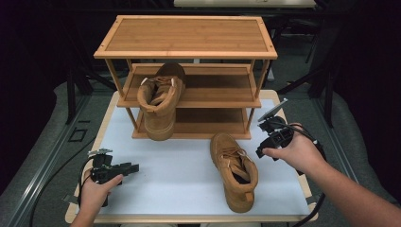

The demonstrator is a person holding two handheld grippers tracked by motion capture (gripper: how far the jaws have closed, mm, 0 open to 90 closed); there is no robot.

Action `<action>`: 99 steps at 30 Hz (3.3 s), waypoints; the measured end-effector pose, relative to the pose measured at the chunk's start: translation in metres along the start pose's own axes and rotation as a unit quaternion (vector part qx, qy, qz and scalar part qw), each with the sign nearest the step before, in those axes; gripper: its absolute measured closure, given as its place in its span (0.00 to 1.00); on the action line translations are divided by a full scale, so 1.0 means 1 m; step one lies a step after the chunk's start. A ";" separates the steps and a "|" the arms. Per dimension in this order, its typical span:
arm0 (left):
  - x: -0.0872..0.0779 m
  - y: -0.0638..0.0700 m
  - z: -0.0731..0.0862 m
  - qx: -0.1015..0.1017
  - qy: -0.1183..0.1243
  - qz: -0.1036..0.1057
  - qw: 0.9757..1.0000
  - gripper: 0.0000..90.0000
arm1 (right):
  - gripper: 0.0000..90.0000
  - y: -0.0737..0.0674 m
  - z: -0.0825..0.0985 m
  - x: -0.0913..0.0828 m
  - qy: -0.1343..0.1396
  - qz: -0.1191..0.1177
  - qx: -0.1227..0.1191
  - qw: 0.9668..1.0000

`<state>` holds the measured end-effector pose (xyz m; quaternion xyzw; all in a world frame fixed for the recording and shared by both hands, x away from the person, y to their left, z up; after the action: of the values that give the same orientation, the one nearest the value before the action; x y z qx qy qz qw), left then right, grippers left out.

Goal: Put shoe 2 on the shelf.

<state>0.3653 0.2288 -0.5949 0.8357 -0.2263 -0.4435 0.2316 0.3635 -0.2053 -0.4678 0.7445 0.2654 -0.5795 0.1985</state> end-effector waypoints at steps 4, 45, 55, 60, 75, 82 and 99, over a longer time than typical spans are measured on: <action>0.000 0.000 0.000 0.000 0.000 0.001 1.000 0.57 | 0.62 -0.010 -0.007 -0.008 0.001 0.010 -0.017 1.000; -0.002 -0.002 -0.002 -0.010 0.002 0.006 1.000 0.57 | 0.87 -0.023 0.003 0.015 -0.028 -0.012 -0.015 0.999; -0.001 -0.001 0.000 -0.007 -0.003 0.006 1.000 0.57 | 0.79 -0.025 0.010 0.021 -0.061 -0.022 -0.026 0.998; -0.002 -0.001 0.000 -0.006 -0.002 0.007 1.000 0.57 | 0.78 -0.026 0.017 0.031 -0.074 -0.026 -0.009 0.997; -0.001 -0.001 0.000 -0.007 -0.005 0.008 1.000 0.57 | 0.80 -0.027 0.021 0.044 -0.116 -0.047 0.053 0.991; -0.002 -0.003 0.000 -0.008 -0.004 0.007 1.000 0.57 | 0.85 -0.026 0.021 0.043 -0.140 -0.060 0.076 0.985; -0.004 -0.002 -0.003 -0.009 0.002 0.008 1.000 0.57 | 0.87 -0.030 0.019 0.039 -0.105 -0.160 0.137 0.972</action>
<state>0.3664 0.2332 -0.5924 0.8328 -0.2285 -0.4417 0.2432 0.3376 -0.1864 -0.5100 0.6471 0.2767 -0.7099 0.0259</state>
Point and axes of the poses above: each handheld gripper's, and its own axes: x roughly forward along the jaws, z roughly out of its underside, y roughly to its right, the point moved 9 cm from there along x, roughly forward along the jaws, and after that the axes turned 15 degrees about -x, right-handed, at the moved point
